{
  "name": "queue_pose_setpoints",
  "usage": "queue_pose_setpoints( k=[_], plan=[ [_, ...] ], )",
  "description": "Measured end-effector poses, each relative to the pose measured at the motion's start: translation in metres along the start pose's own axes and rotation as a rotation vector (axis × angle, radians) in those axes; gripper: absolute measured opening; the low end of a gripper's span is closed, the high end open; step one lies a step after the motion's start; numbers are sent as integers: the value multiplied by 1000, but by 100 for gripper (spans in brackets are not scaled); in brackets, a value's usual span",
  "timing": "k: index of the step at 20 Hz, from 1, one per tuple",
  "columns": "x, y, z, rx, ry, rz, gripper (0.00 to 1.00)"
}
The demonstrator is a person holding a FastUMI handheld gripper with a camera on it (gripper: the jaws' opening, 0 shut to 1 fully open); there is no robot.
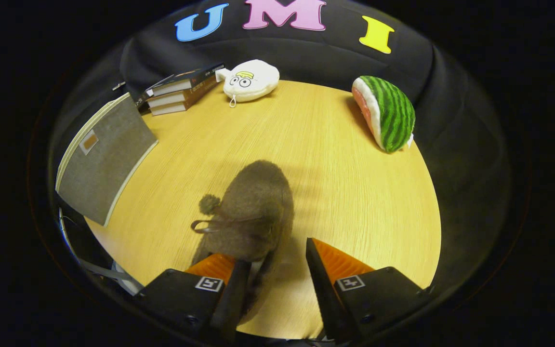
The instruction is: Open the storage box then place both shoes into the box .Put the left shoe in first, then the right shoe, with the right side of both shoes facing outward in a uniform manner.
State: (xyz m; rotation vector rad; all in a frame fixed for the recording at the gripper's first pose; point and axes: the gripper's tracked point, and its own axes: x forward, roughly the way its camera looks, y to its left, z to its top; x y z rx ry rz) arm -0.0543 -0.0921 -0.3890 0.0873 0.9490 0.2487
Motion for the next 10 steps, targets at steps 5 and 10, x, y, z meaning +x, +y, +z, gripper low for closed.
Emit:
queue_pose_setpoints(
  k=[5, 10],
  plan=[
    [-2, -9, 12, 56, -26, -68, 8],
    [-49, 4, 55, 108, -87, -68, 6]
  ],
)
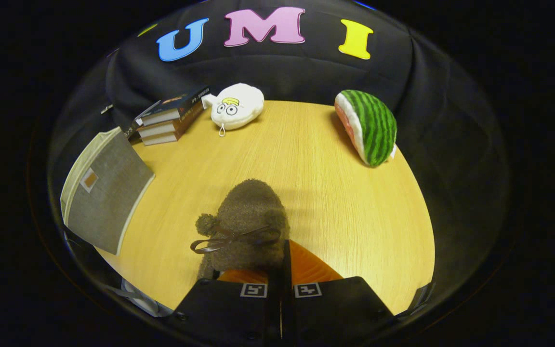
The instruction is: Open the storage box then place both shoes into the box .Put the left shoe in first, then the right shoe, with the right side of both shoes facing outward in a uniform manner.
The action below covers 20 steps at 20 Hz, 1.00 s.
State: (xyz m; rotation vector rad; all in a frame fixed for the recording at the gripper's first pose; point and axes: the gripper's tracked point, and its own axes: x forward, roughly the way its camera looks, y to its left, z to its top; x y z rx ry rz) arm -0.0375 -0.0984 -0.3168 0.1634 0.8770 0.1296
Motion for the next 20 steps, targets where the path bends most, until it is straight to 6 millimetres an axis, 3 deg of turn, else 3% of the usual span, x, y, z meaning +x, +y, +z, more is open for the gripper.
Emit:
queue_pose_setpoints(
  k=[2, 6, 10, 12, 16, 20],
  plan=[
    [-24, 21, 32, 28, -39, 23, 6],
    [-61, 91, 94, 51, -93, 98, 6],
    [-82, 180, 124, 85, -84, 198, 6],
    [-85, 221, 126, 87, -70, 236, 6],
    [-76, 288, 111, 88, -11, 261, 6],
    [-53, 329, 92, 87, 53, 240, 6]
  ],
)
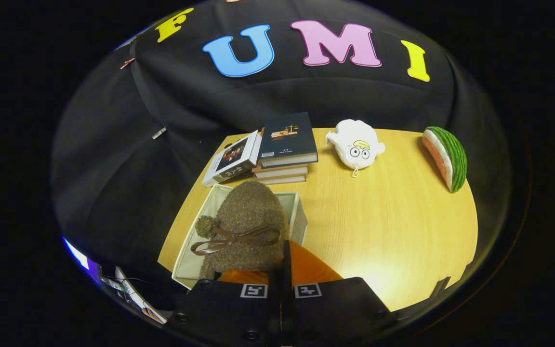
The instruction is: Open the storage box then place both shoes into the box .Put the left shoe in first, then the right shoe, with the right side of both shoes facing outward in a uniform manner.
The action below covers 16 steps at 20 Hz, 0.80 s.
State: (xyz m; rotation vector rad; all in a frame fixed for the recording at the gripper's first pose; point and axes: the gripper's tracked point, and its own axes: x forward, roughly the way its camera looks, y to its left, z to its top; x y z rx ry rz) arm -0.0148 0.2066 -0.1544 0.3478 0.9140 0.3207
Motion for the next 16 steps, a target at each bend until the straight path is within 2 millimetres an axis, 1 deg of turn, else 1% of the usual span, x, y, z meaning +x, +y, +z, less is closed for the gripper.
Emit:
queue_pose_setpoints(
  k=[3, 4, 6, 8, 10, 12, 14, 16],
  plan=[
    [25, 11, -15, 18, 44, -31, 6],
    [32, 9, -20, 7, 58, -53, 6],
    [44, -2, -24, -8, 63, -120, 6],
    [53, 3, -24, -18, 58, -140, 6],
    [58, 2, -26, -46, 68, -178, 6],
    [55, 4, -26, -75, 73, -213, 8],
    [54, 6, -26, -76, 74, -222, 14],
    [52, 8, -34, -88, 96, -226, 25]
  ],
)
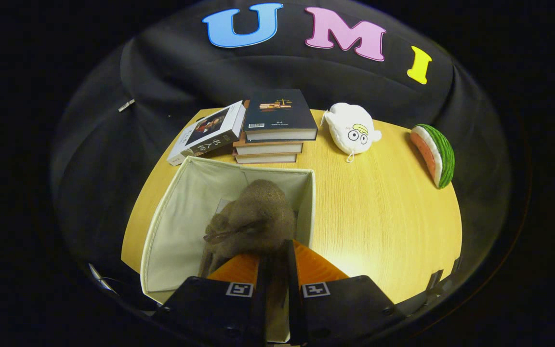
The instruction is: Open the storage box then place both shoes into the box .Put the left shoe in first, then the right shoe, with the right side of both shoes facing outward in a uniform manner.
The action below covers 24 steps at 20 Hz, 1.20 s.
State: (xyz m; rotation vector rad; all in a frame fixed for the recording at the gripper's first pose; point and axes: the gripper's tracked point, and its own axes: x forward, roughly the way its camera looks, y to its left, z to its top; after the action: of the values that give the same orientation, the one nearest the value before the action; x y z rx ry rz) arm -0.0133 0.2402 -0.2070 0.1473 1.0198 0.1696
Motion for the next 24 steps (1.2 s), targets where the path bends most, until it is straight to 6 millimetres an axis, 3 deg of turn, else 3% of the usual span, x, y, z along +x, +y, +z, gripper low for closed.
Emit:
queue_pose_setpoints(
  k=[2, 5, 6, 10, 16, 20, 24],
  plan=[
    [-5, 9, 0, -26, -6, 31, 33],
    [-17, 26, 1, -43, -34, 73, 88],
    [-19, 25, 3, -56, -47, 70, 97],
    [-29, 20, 8, -54, -79, 84, 99],
    [-41, -2, 23, -7, -174, 129, 99],
    [-53, -28, 44, 31, -263, 142, 99],
    [-71, -70, 72, 54, -372, 116, 100]
  ],
)
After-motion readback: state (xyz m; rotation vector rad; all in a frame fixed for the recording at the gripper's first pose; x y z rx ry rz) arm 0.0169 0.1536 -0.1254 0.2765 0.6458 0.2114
